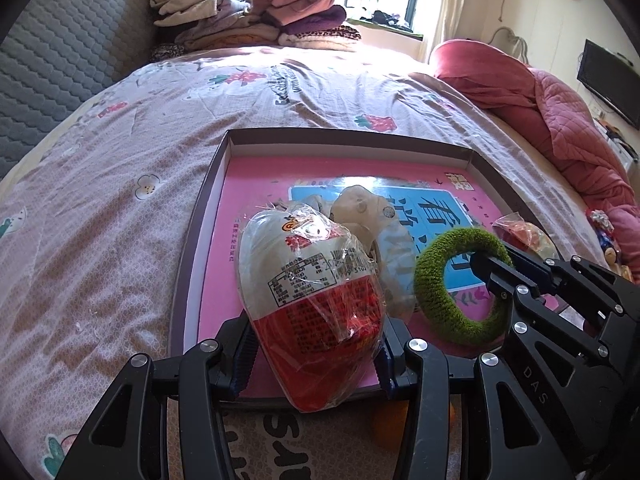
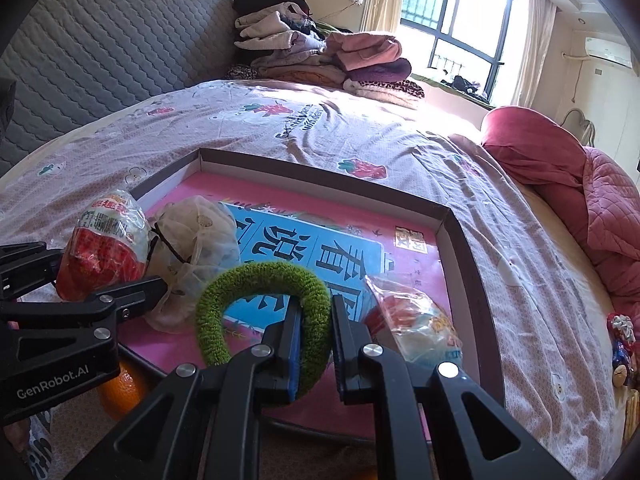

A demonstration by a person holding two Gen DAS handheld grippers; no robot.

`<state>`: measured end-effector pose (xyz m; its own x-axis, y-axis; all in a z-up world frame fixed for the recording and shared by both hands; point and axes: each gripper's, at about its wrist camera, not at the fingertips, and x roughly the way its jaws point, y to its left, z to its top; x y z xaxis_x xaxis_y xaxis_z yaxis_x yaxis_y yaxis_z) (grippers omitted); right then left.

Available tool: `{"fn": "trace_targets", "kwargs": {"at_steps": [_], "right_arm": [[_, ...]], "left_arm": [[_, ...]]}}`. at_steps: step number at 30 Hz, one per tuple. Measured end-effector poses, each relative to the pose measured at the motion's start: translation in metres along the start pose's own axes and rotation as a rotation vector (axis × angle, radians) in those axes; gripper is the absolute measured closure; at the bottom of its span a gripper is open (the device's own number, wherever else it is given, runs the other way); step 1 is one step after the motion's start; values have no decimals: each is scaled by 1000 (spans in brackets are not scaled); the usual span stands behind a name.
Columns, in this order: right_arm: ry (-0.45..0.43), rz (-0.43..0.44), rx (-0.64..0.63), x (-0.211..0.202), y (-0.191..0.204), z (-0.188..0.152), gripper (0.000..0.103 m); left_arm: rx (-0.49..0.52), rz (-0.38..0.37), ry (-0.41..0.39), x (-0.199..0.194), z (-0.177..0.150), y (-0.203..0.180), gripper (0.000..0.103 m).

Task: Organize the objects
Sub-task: 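Open left tool to drop the bagged red ball in the tray while right tool releases the ring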

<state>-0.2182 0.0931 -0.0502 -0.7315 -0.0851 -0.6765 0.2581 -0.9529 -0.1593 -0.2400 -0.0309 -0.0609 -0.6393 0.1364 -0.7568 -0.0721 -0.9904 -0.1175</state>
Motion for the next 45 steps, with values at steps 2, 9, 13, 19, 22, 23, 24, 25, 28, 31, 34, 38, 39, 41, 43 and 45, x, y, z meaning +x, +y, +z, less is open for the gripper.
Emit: {"fn": "trace_targets", "kwargs": {"at_steps": [2,9,13,19,22,23,24,25,28,31,34,38,39,41,43,45], "right_arm": [[0,-5,7,0,-1,0,89],[-6,1,24,-3,-5,2,89],[-3,4,26,-3,-5,3,89],[-3,13,36,-4,-8,3,89],[-7,14,38,-4,-8,3,89],[-8,15,39,-5,-8,3,89],[-10,14,41,-5,-8,3,89],[-11,17,42,-6,-8,4,89],[-16,18,46,-7,-8,4,89],[-17,19,50,-8,-9,5,89],[-12,16,53,-7,-10,6,89],[-10,6,54,-7,-10,7,85],[-12,3,54,-7,-11,7,82],[-12,4,59,-8,-12,7,79],[-12,11,69,-8,-14,8,75],[-16,19,82,-10,-15,8,71]], "left_arm": [[-1,9,1,1,0,1,53],[-12,13,-9,2,3,3,52],[-24,6,-8,4,6,3,52],[-24,23,-15,11,11,2,46],[-22,28,-17,13,12,1,46],[-23,28,-16,13,13,2,45],[-24,29,-16,13,13,1,45],[-23,28,-17,12,13,1,44],[-22,36,-25,9,13,1,38],[-26,34,-24,7,14,2,37],[-26,42,-25,6,14,2,35],[-30,43,-26,4,14,2,31],[-30,44,-27,4,14,3,31],[-28,46,-30,2,14,2,30],[-26,44,-32,0,13,1,29],[-26,40,-32,-2,13,1,29]]}}
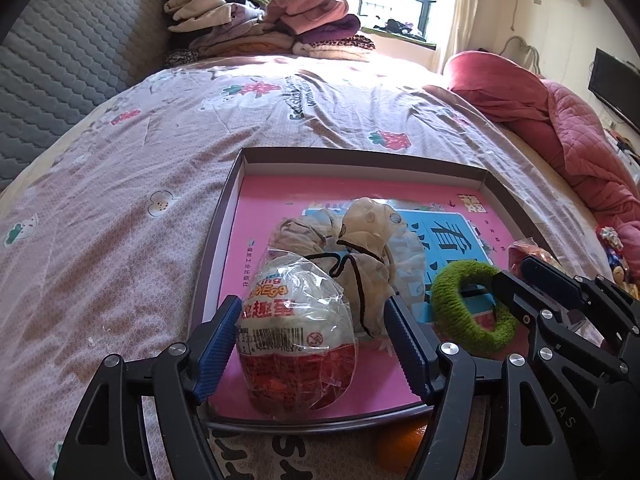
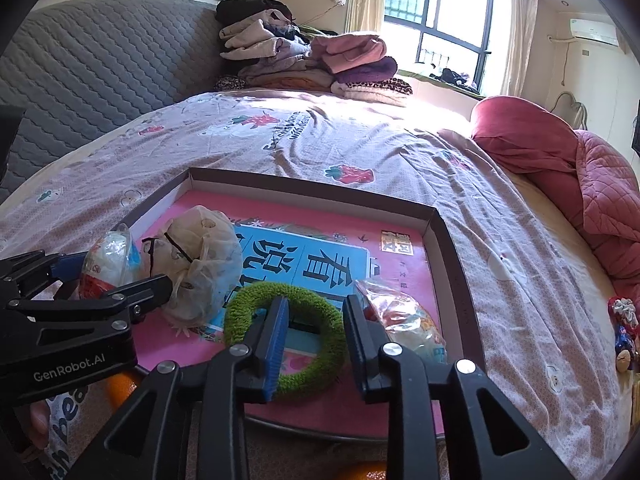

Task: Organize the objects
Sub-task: 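Open left tool to drop the bagged red ball in the tray while right tool releases the ring, then withdraw both tools from the tray toward the walnut and blue cookie packet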

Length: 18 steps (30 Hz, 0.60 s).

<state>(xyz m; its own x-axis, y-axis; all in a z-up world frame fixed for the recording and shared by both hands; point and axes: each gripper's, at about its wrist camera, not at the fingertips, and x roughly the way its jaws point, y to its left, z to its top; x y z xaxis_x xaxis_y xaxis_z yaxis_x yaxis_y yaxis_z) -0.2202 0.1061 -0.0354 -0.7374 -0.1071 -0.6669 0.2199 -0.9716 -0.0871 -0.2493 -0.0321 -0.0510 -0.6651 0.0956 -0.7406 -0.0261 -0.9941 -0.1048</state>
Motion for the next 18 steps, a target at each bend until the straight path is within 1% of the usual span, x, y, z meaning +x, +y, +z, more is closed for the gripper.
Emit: {"fn": "trace_targets", "kwargs": {"at_steps": [3,15,18], "right_arm": [[-7,-1,1,-2,-1,2,70],[-17,16,14,-8,-3,5,68],[-27,20,20,-13,-4,6,68]], "left_arm": [[0,-6,2,-2,1,-1,29],[-8,-17,-16,-19,4,-5,26],[-1,-7,-22,-24,4,-8,26]]}}
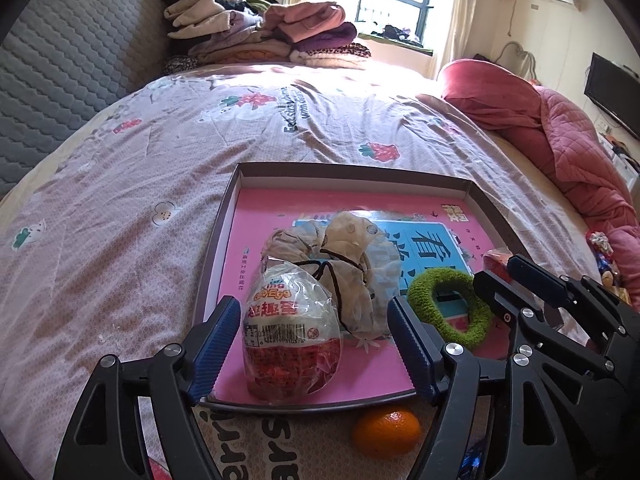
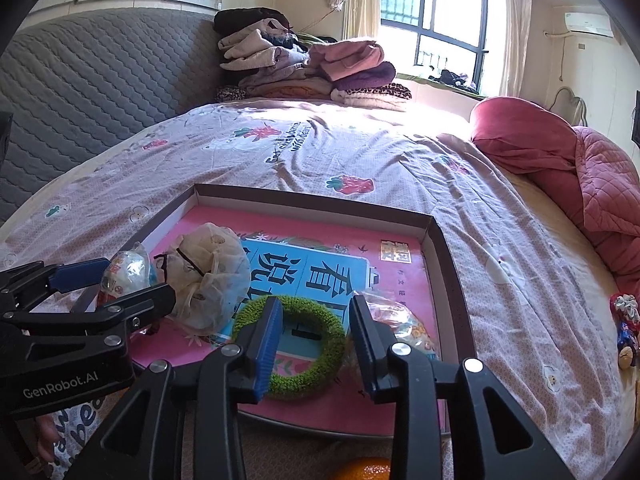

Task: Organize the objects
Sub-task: 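Withdraw both tools from the tray toward the walnut and blue cookie packet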

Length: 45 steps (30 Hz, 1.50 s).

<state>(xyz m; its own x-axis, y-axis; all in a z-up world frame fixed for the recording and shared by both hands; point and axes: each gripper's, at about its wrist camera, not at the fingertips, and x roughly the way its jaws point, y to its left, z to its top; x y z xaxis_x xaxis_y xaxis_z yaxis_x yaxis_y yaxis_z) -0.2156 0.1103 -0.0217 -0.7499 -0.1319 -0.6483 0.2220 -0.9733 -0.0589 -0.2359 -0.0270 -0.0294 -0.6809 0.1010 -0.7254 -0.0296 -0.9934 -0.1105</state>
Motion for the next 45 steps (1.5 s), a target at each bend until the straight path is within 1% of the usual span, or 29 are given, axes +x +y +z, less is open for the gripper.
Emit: {"fn": "trace_targets", "kwargs": {"at_steps": [6,10,13,15,17,27,37,41,45], "right_arm": [[-13,10,3,-10,-1,2,68],[-30,17,5,-19,-2,5,67],[-46,24,7,-28,-3,8,64],[-54,35,5,-34,-4,10,60],[-64,40,9,-42,-5,12,59],[-97,76,30,-78,-18,15,56],[-140,91,62,-110,-32,13,55],[-146,97,61,-118,-30,10,53],[-141,101,49,-123,-25,3,52]], "left_arm": [[-9,3,-20,-16,3,-2,25],[-12,23,-38,-27,3,-4,25],[-14,19,-47,-36,3,-5,25],[-12,26,-55,-43,4,-7,25],[-12,25,-65,-50,4,-8,25],[-8,18,-94,-83,0,-12,25],[34,13,-111,-112,-18,-22,25],[49,5,-105,-117,-29,-25,25],[64,3,-94,-121,-41,-27,25]]}}
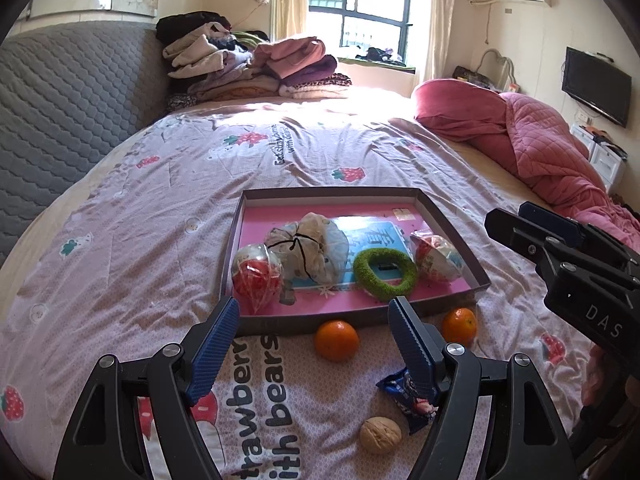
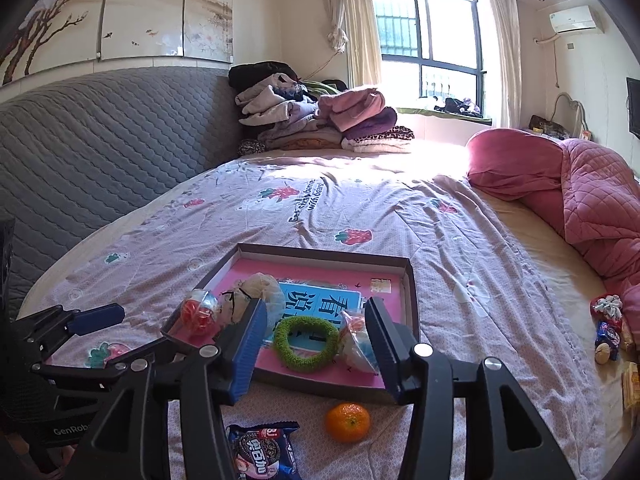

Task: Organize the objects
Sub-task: 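Withdraw both tools from the tray toward the walnut and blue cookie packet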

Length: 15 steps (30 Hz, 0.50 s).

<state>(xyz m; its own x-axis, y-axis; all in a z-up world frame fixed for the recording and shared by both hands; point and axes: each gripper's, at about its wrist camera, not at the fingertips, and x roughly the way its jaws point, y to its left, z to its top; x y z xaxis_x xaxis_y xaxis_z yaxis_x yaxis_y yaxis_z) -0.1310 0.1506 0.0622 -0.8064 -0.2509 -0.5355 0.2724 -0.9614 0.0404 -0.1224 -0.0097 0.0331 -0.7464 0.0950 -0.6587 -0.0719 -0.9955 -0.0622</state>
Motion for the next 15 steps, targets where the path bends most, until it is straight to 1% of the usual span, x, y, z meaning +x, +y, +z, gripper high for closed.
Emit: {"fn": "trace_targets", "kwargs": {"at_steps": [15], "right_arm": [[84,7,-20,-3,10,-42,52]], "left_arm": [[31,6,70,4,-44,0,25]]}}
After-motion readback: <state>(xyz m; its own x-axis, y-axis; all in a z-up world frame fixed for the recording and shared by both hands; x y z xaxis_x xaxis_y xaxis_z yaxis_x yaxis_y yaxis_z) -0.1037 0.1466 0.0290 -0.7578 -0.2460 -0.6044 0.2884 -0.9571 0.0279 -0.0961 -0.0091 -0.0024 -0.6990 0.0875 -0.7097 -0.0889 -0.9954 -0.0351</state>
